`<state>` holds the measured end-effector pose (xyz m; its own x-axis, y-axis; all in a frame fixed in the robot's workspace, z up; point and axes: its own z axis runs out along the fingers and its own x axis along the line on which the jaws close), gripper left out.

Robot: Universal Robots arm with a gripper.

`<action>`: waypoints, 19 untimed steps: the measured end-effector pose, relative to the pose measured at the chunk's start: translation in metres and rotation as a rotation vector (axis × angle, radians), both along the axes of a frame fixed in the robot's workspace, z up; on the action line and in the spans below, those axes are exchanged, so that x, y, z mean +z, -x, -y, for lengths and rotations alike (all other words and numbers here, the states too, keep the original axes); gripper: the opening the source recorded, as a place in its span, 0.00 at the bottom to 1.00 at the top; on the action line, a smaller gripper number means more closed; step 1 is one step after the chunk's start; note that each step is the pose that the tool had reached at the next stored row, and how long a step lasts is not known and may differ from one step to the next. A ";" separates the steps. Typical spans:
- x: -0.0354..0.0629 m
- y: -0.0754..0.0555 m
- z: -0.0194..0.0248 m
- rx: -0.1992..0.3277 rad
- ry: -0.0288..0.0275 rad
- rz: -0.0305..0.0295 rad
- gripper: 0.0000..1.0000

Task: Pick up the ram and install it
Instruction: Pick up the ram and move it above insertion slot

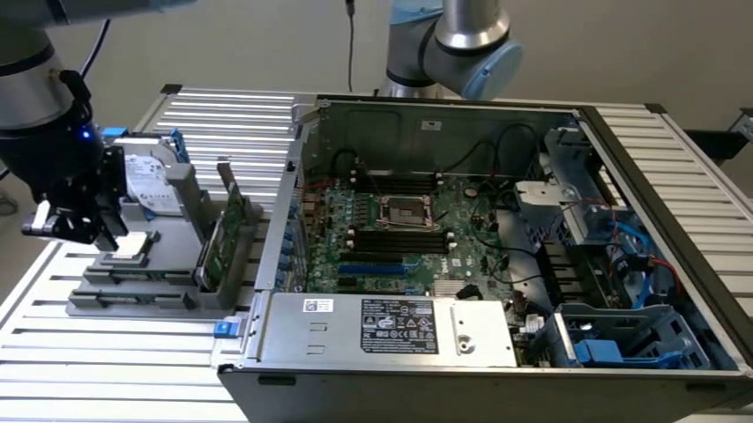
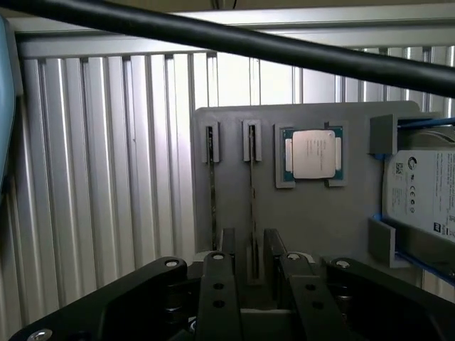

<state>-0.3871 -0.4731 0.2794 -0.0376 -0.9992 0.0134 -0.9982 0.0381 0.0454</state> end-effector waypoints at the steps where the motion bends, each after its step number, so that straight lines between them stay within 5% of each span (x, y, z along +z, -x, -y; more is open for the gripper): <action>1: -0.0019 0.000 0.0015 0.000 0.0001 0.0000 0.31; 12: -0.0219 0.001 0.0151 0.000 0.0000 0.0000 0.31; 19: -0.0346 0.001 0.0200 0.000 -0.0001 0.0001 0.31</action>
